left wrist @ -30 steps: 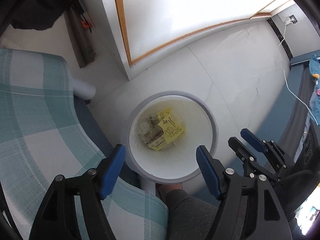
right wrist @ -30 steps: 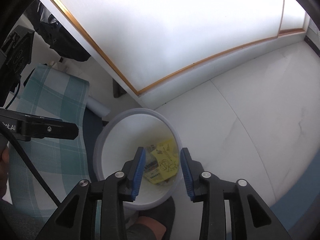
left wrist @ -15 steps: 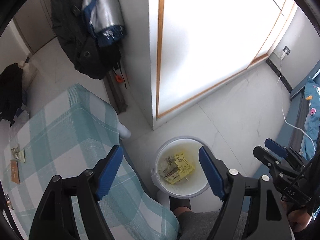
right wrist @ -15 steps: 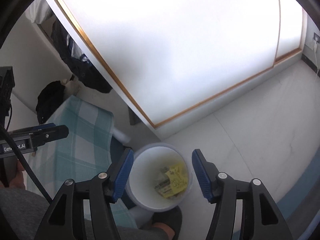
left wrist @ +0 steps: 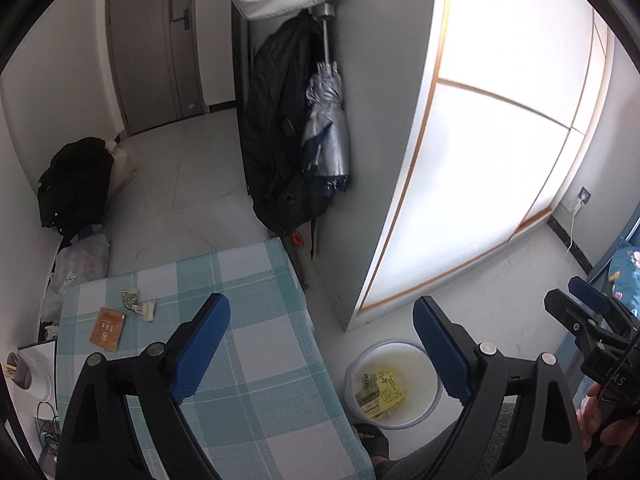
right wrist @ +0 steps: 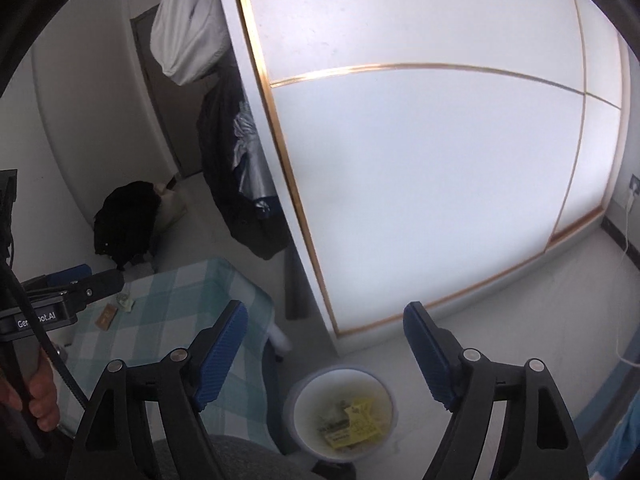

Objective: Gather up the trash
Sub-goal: 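Move both empty grippers back over the table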

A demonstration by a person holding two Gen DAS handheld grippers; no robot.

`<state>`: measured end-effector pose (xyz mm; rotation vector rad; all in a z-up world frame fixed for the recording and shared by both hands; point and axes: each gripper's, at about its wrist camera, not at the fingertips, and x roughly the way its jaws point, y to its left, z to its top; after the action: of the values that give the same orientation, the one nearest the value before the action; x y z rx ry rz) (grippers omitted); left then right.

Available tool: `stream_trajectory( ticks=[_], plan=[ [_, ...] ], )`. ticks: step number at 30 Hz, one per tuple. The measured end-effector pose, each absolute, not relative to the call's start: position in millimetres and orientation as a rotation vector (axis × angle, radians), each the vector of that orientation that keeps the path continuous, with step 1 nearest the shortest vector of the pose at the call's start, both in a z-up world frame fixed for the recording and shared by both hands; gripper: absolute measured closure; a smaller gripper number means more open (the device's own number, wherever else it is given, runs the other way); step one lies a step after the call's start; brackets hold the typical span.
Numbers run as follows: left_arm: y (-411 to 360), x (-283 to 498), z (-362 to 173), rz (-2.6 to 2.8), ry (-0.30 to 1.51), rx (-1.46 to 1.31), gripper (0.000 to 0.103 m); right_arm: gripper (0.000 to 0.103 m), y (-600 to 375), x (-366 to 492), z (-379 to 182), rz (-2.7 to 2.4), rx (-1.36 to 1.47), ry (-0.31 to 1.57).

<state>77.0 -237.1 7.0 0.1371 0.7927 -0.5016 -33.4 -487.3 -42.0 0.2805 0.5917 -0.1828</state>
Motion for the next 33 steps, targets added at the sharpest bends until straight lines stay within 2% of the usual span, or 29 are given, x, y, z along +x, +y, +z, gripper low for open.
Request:
stream_trajectory(
  ticks=[7,14,24,33],
  plan=[
    [-174,77,35,-0.389,0.708,0.030,0.008,0.015,-426,-23,9,-0.112,0.191,0.480],
    [-107,83,52,-0.243,0.643,-0.029,0.008,0.010,-359,-1,35,0.011,0.143,0.394],
    [-32,101,43,-0.054,0.560,-0.123,0.008,0.006,-278,39,33,0.161,0.078,0.357],
    [5,122,25,0.024,0.570,-0.142,0.008,0.005,-238,75,13,0.237,0.040,0.387]
  ],
)
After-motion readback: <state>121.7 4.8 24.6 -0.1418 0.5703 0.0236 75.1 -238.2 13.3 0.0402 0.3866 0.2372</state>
